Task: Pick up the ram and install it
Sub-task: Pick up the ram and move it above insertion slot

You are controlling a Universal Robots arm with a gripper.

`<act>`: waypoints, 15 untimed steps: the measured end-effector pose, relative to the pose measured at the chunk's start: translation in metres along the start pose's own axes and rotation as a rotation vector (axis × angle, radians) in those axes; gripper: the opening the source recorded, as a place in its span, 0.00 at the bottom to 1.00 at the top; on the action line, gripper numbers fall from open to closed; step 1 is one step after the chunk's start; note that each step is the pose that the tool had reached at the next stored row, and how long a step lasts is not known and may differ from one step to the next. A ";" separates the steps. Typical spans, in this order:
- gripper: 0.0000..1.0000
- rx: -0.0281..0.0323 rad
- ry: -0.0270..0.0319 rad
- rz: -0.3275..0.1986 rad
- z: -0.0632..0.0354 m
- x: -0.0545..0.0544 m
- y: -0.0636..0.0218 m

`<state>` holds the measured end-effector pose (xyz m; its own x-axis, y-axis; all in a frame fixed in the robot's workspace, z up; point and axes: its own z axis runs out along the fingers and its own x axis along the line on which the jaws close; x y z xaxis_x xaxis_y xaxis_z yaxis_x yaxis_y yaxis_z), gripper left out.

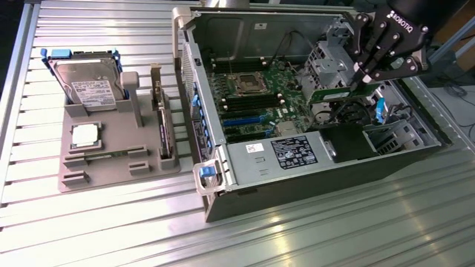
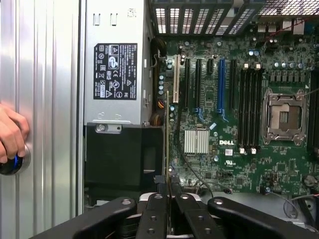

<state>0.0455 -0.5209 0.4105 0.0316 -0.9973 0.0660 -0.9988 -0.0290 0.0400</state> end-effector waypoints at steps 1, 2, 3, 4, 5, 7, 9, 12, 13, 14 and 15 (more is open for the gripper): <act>0.12 0.0000 0.0004 0.000 -0.0001 0.000 -0.0032; 0.12 0.0000 0.0008 0.000 -0.0002 0.000 -0.0056; 0.12 0.0000 0.0010 0.000 -0.0003 0.000 -0.0078; 0.12 -0.0001 0.0015 0.000 -0.0004 0.000 -0.0102; 0.12 0.0000 0.0019 0.000 -0.0005 0.000 -0.0130; 0.12 -0.0001 0.0029 0.000 -0.0007 0.001 -0.0191; 0.12 -0.0001 0.0038 0.000 -0.0009 0.001 -0.0256; 0.12 -0.0002 0.0050 0.000 -0.0012 0.001 -0.0332; 0.12 -0.0002 0.0056 0.000 -0.0014 0.001 -0.0373; 0.12 -0.0002 0.0061 0.000 -0.0015 0.001 -0.0414; 0.12 -0.0002 0.0064 0.000 -0.0016 0.001 -0.0438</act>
<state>0.0894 -0.5209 0.4105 0.0316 -0.9969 0.0724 -0.9988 -0.0287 0.0401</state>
